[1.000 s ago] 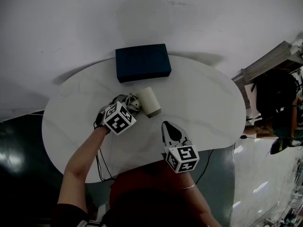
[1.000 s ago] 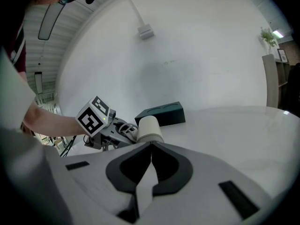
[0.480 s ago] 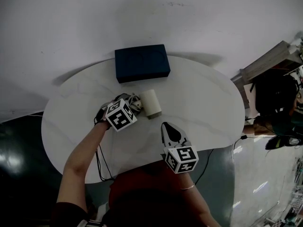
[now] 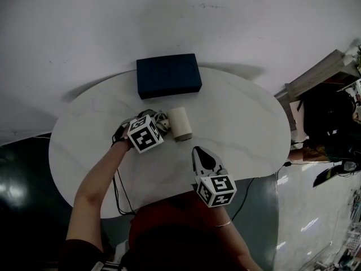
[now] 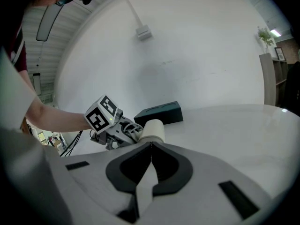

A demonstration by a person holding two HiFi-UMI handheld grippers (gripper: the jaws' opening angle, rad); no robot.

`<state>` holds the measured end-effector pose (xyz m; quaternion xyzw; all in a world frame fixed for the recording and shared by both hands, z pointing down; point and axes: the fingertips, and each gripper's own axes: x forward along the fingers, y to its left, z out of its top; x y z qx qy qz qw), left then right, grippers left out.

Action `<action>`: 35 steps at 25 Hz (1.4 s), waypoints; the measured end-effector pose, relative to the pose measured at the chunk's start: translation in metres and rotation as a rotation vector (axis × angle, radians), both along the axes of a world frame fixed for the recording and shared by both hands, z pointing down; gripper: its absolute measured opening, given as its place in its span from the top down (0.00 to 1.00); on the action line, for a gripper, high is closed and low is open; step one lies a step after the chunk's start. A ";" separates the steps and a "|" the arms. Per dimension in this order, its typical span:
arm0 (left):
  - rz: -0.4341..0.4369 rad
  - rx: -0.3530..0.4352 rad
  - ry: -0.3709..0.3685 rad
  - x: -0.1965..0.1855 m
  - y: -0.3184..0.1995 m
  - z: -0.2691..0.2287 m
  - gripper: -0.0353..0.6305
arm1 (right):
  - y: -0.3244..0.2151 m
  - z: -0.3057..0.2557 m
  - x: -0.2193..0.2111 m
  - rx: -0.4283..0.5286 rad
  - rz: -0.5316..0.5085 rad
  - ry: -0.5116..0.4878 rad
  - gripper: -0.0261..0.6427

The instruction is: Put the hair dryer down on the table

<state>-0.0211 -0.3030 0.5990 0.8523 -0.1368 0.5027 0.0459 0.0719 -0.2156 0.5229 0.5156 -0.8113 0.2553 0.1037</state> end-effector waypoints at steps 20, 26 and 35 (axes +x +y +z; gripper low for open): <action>-0.150 0.210 0.064 -0.025 0.004 -0.031 0.55 | 0.008 -0.002 -0.008 0.010 -0.039 0.004 0.94; -0.266 0.243 0.180 -0.034 0.016 -0.058 0.55 | 0.014 -0.007 -0.016 0.024 -0.049 0.003 0.94; -0.496 0.259 0.400 -0.054 0.038 -0.094 0.56 | 0.027 -0.016 -0.032 0.055 -0.072 0.004 0.94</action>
